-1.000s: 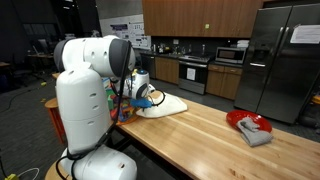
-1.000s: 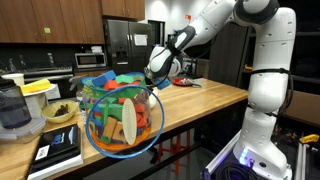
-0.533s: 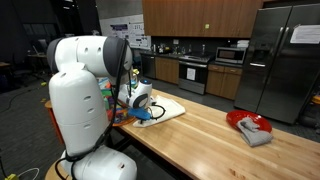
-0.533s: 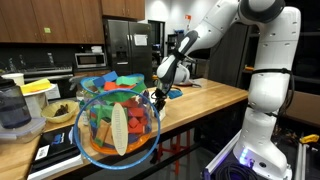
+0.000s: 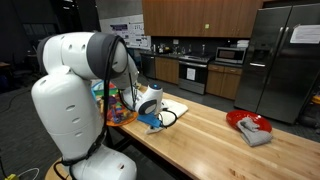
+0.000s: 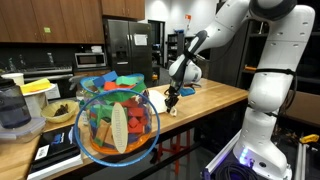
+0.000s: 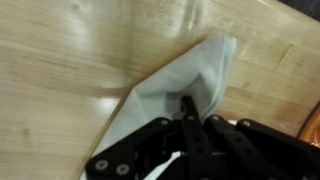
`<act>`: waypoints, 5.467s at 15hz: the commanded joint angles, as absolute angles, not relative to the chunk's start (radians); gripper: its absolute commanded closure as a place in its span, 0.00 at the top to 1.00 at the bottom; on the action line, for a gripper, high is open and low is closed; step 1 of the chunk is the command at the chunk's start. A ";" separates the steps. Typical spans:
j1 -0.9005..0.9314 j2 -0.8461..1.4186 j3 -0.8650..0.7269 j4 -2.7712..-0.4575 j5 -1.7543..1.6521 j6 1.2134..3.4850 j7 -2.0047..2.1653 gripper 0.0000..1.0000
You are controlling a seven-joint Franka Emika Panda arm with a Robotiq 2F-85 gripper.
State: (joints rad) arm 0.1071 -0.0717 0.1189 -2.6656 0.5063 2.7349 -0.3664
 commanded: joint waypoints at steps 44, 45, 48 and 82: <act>-0.117 0.027 -0.541 -2.578 1.065 3.013 -1.143 0.01; -0.100 0.023 -0.522 -2.572 1.062 3.026 -1.146 0.01; -0.038 0.014 -0.454 -2.553 1.051 3.071 -1.147 0.01; 0.168 0.130 0.183 -2.265 0.262 2.842 -0.660 0.01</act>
